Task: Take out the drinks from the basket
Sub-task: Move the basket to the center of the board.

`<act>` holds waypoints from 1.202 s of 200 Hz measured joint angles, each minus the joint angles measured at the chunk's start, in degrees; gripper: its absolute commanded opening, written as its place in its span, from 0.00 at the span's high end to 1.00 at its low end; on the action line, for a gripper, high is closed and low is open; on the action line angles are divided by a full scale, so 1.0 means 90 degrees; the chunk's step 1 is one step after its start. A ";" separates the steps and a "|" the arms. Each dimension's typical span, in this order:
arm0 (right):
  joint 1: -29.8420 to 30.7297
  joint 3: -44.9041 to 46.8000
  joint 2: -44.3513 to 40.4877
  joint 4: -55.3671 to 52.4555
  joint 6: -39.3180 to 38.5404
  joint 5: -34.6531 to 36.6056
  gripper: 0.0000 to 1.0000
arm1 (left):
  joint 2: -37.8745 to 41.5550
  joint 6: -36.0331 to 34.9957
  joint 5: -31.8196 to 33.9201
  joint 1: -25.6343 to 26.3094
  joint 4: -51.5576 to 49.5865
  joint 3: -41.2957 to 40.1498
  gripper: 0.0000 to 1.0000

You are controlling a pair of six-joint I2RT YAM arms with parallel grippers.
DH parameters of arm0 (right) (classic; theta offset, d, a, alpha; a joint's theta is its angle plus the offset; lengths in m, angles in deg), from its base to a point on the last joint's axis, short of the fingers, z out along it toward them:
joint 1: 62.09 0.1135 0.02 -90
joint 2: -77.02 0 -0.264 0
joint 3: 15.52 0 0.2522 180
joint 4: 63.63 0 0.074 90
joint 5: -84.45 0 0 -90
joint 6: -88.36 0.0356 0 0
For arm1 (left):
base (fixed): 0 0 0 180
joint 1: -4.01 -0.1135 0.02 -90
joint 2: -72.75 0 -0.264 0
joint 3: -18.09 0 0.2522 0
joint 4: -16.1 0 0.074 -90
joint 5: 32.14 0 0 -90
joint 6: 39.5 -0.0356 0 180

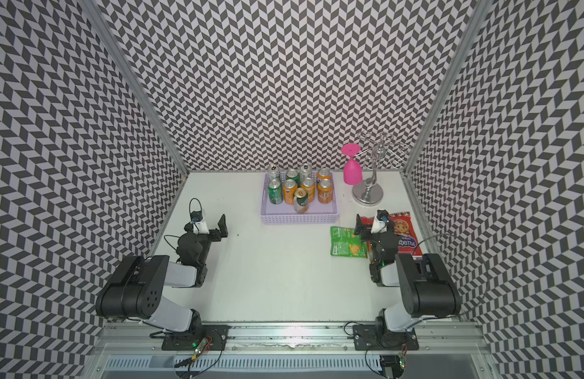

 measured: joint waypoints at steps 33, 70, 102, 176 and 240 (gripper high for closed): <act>0.0000 0.0000 0.0000 0.0000 0.0002 0.0002 0.01 | 0.0000 0.0000 0.0000 0.0002 0.0000 0.0000 0.01; 0.0000 0.0000 0.0000 0.0002 0.0002 0.0002 0.01 | 0.0000 0.0000 0.0000 0.0002 0.0000 0.0000 0.01; 0.0000 0.0151 -0.0083 0.0216 0.0024 0.0095 0.00 | 0.0036 -0.0024 -0.0012 0.0010 -0.0056 0.0000 0.01; 0.0034 -0.0284 -0.2980 -0.1911 0.0682 -0.0712 0.00 | 0.2722 0.1275 0.0087 0.0223 -0.2727 0.0709 0.01; 0.1265 -0.1693 -0.3167 -0.4044 0.0658 -0.2438 0.01 | 0.2880 0.3014 -0.1416 0.0219 -0.5469 0.2013 0.01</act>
